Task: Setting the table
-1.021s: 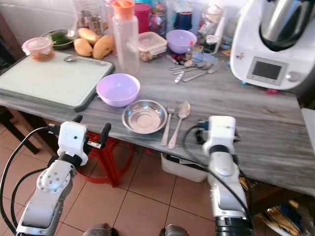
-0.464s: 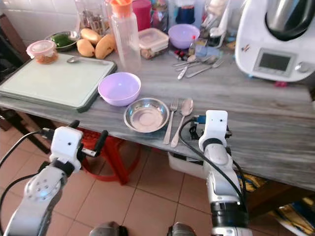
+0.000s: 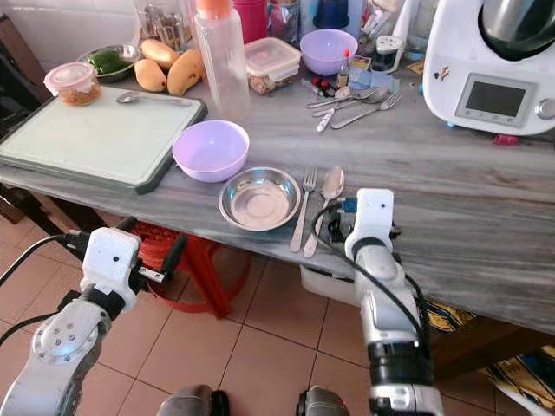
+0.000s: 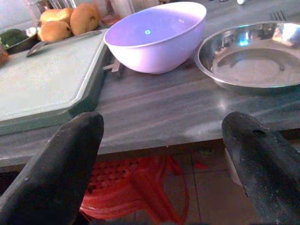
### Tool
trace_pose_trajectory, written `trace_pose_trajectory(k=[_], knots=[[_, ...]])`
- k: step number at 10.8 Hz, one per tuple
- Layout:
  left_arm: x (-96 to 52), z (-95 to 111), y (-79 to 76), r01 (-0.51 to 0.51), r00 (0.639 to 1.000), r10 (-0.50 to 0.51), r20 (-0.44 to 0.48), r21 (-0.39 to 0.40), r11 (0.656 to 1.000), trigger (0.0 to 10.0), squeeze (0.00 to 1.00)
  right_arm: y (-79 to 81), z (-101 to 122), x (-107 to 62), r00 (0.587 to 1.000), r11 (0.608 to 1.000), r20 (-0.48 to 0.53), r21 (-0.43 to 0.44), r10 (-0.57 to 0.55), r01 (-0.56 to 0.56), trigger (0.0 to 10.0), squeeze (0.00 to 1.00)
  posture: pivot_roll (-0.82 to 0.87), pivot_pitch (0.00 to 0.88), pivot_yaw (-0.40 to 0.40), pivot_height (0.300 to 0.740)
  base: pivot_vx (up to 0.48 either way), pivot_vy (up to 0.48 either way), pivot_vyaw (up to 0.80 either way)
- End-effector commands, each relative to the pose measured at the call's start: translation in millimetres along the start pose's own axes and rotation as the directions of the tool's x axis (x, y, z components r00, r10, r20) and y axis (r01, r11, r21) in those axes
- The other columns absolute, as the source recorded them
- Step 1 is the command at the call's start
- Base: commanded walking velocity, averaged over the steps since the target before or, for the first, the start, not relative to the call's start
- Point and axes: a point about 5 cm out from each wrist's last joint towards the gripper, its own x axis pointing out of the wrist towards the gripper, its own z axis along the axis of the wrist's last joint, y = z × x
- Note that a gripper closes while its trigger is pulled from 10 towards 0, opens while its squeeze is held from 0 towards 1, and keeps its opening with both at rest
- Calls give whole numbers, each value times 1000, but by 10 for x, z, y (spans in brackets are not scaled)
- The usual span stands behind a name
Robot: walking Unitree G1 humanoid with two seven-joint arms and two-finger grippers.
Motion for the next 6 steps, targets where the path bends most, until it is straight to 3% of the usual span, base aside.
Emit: trace_pose_trajectory(k=[1,6], knots=[[-20,14,30,-6,1000,6,-4,8,1000,10000,0,-17,-44,17,999,1000,-31,6,-7,7,10000,0,143,105,59,740,0,0,0],[-12,5,18,-11,1000,11,-9,-1,1000,10000,0,-87,16,83,1000,1000,-23,-21,-17,17,10000,0,140,96,48,740,0,0,0]])
